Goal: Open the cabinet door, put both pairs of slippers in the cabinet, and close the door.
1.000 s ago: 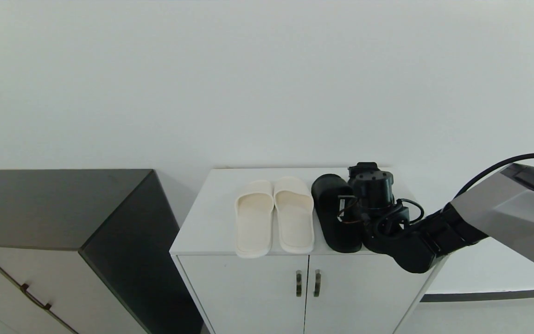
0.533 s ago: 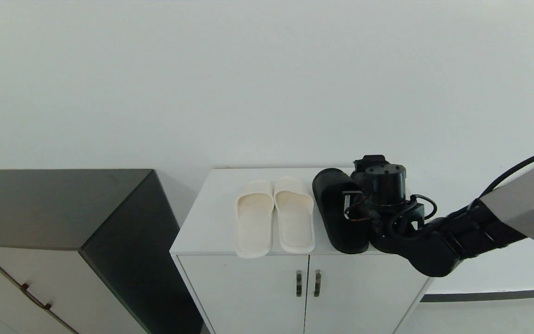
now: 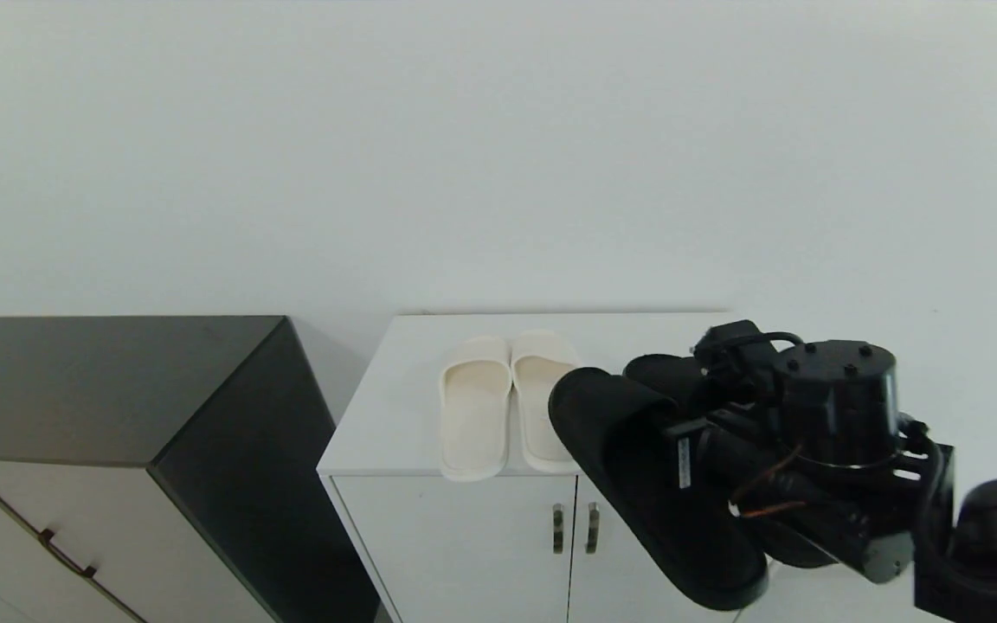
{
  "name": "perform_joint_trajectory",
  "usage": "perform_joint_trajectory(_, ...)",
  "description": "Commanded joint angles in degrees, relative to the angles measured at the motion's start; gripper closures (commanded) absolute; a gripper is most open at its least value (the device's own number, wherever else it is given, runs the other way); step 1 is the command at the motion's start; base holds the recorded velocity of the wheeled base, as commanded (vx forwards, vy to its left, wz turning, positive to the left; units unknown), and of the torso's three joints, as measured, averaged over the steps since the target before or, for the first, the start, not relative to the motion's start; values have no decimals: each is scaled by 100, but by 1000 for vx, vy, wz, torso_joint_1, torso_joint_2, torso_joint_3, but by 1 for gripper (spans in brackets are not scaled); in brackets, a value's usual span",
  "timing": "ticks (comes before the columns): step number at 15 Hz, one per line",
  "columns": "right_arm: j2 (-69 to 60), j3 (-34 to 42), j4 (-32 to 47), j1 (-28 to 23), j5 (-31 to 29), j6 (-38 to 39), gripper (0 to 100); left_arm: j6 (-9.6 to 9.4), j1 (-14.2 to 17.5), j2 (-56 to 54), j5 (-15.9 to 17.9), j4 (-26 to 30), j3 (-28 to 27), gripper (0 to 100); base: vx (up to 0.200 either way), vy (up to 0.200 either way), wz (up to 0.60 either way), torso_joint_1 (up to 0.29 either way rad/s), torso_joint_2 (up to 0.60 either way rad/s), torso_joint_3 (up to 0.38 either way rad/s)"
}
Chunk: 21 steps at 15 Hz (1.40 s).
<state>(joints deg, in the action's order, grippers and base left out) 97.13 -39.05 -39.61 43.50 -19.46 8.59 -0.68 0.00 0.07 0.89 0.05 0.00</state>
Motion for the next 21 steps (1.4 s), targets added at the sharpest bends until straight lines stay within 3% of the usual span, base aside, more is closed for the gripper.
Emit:
perform_joint_trajectory(1, -916, 512, 217, 300, 65, 46, 100, -2, 0, 1, 8, 4, 0, 100, 0, 0, 0, 0, 0, 0)
perform_joint_trajectory(5, -916, 556, 261, 309, 56, 46, 100, -2, 0, 1, 16, 4, 0, 100, 0, 0, 0, 0, 0, 0)
perform_joint_trajectory(13, -924, 705, 217, 300, 56, 63, 100, -2, 0, 1, 16, 4, 0, 100, -200, 0, 0, 5, 1, 2)
perform_joint_trajectory(21, -933, 872, 146, 300, 91, 11, 100, -11, 0, 1, 8, 4, 0, 100, 0, 0, 0, 0, 0, 0)
